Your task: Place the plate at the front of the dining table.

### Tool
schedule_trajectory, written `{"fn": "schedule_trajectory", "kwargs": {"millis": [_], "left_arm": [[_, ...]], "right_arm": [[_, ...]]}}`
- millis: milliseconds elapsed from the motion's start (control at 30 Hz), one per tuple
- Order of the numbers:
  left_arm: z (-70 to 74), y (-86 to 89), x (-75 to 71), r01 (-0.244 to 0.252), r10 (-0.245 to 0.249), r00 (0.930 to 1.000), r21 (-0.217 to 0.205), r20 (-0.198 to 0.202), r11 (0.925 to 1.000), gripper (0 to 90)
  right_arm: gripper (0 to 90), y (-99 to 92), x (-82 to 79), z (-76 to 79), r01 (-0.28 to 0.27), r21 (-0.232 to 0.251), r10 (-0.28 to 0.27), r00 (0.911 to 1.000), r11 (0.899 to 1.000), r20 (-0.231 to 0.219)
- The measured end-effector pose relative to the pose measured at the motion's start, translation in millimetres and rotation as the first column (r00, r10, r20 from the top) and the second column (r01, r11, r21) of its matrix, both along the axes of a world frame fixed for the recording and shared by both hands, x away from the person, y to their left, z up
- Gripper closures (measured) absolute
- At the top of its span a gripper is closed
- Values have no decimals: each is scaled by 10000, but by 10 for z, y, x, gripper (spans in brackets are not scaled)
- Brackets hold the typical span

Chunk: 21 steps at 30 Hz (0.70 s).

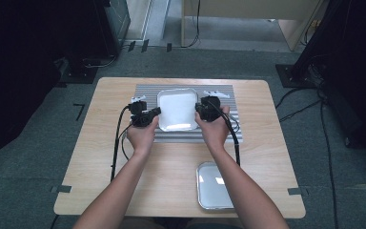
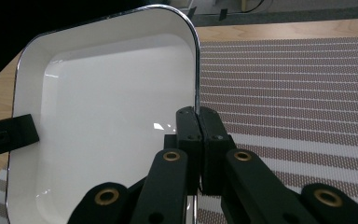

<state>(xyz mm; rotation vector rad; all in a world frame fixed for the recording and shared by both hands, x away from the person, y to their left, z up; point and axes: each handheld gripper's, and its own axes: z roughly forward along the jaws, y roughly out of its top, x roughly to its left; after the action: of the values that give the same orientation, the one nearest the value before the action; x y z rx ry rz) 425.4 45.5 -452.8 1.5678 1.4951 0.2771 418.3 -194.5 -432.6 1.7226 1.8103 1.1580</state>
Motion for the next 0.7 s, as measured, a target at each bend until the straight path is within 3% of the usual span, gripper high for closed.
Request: {"fn": "schedule_trajectory", "kwargs": {"millis": [133, 333, 433, 500, 700], "left_arm": [[-13, -5, 128, -46, 48, 9998, 102, -198, 9999, 895], [-19, -60, 305, -70, 93, 9993, 651, -354, 9979, 894], [-64, -81, 382, -27, 70, 9987, 858, -505, 9963, 895], [-108, -73, 428, -49, 108, 9976, 851, -683, 9964, 895], [-226, -125, 551, 70, 62, 9944, 1246, -1055, 9922, 894]], "right_arm": [[897, 10, 141, -10, -88, -136, 86, 9999, 9999, -142], [895, 0, 307, -55, -121, -252, 111, 9992, 9996, -382], [879, 26, 397, -118, -325, -920, 280, 9984, 9952, -500], [875, 39, 441, -162, -432, -1067, 367, 9974, 9934, -616], [885, -32, 614, -372, -421, -326, 382, 9928, 9986, -1138]]}}
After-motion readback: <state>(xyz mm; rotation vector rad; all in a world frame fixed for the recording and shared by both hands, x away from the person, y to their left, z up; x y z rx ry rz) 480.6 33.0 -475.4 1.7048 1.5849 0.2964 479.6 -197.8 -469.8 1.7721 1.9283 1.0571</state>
